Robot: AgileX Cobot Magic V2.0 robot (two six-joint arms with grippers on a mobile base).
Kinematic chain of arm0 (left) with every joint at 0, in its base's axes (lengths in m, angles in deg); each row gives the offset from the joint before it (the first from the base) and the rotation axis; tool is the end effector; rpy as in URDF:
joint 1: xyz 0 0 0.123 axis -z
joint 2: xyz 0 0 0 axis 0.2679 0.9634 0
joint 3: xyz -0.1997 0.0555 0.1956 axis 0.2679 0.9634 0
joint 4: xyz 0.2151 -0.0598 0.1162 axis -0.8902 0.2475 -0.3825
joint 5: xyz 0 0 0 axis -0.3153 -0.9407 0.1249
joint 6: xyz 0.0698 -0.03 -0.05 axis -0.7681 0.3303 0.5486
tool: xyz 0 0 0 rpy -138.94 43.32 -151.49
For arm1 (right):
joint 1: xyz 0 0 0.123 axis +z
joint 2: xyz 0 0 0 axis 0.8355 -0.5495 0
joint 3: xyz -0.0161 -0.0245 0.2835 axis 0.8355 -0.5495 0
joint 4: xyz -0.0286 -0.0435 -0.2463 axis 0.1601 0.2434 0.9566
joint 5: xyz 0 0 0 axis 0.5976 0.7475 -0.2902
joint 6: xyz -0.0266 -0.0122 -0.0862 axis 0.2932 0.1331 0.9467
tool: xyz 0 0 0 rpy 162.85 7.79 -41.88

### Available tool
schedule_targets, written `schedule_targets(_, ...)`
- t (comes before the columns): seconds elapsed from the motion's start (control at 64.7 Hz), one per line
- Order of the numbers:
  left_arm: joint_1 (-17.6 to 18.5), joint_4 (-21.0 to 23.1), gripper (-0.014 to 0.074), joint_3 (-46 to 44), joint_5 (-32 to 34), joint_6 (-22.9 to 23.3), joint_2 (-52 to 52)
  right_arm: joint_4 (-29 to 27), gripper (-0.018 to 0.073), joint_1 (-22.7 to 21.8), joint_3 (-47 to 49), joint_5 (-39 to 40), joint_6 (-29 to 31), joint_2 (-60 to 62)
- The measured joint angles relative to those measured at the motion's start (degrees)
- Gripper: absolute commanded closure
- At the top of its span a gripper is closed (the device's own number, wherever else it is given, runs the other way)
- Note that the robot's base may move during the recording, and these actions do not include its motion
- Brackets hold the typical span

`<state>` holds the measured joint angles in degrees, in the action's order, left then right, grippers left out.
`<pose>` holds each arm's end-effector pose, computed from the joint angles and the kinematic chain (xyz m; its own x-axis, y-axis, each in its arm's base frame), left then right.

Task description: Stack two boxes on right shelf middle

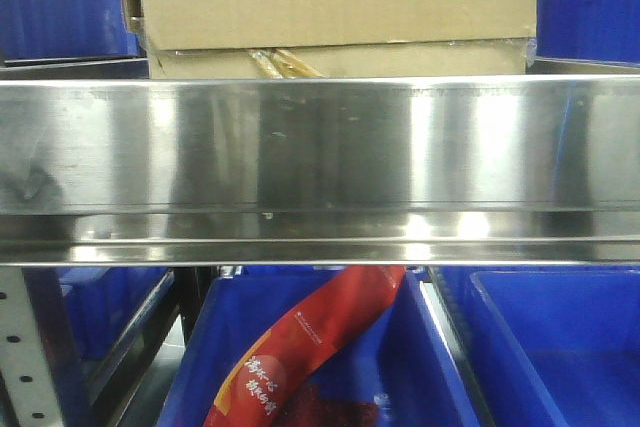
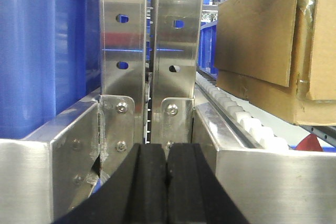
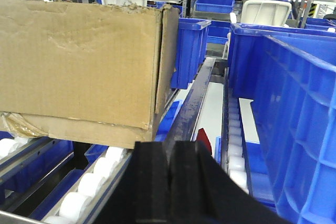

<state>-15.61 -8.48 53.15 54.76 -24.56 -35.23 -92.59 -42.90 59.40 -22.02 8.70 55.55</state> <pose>0.0569 0.0001 0.2099 0.0539 -0.0174 -0.9984 -0.0006 0.9998 -0.0174 0.0826 0.0229 0.3095 -0.0654 -0.0229 -0.9976 -0.2654 0.9641 -0.0047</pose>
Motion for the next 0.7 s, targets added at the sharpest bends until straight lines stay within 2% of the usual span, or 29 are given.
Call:
schedule_targets(0.541, 0.0, 0.0, 0.0707, 0.0, 0.0, 0.0, 0.0, 0.9, 0.0713, -0.1, 0.0, 0.1, 0.0, 0.1)
schedule_targets(0.695, 0.0, 0.0, 0.0707, 0.0, 0.0, 0.0, 0.0, 1.1, 0.0713, -2.0, -0.2, 0.5, 0.0, 0.5)
